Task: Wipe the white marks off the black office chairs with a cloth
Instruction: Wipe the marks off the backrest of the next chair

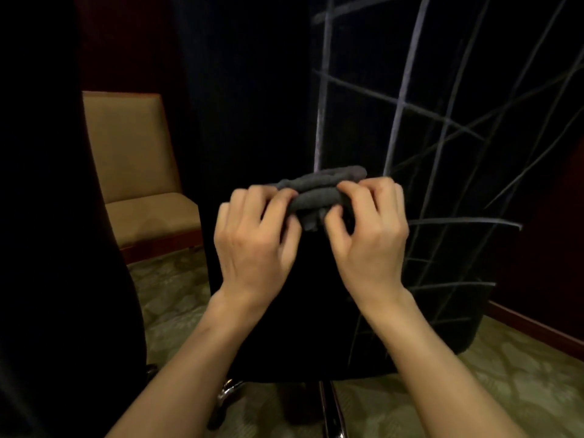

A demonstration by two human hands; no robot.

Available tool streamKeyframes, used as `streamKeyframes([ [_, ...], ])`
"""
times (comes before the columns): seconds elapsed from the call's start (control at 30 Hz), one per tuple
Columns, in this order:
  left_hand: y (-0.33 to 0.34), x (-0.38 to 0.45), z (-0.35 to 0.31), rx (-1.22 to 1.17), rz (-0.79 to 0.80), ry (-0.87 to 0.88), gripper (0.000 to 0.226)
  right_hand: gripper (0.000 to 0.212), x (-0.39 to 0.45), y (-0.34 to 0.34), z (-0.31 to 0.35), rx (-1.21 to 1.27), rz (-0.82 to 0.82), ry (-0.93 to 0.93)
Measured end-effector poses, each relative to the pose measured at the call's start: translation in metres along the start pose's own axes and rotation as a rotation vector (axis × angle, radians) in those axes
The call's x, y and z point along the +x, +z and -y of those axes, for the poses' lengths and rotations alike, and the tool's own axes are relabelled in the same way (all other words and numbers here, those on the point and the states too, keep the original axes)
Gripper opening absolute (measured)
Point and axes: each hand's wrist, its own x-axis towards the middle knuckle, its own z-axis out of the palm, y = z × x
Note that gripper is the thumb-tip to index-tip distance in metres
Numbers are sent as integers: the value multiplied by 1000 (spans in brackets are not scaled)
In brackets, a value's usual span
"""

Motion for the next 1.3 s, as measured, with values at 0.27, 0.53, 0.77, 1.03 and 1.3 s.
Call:
streamKeyframes([
  [0.27, 0, -56, 8, 13, 178, 52, 26, 19, -67, 0, -12, -8, 202, -7],
  [0.53, -24, 62, -1, 23, 14, 54, 25, 18, 56, -8, 8, -27, -46, -95],
  [0.77, -11, 17, 8, 17, 46, 78, 28, 20, 8, 1, -1, -39, 41, -80],
  [1.03, -17, 59, 2, -4, -7, 54, 25, 24, 56, -5, 9, -23, 20, -58],
  [1.3, -20, 81, 0, 59, -24, 91, 26, 24, 78, -5, 17, -93, -14, -113],
])
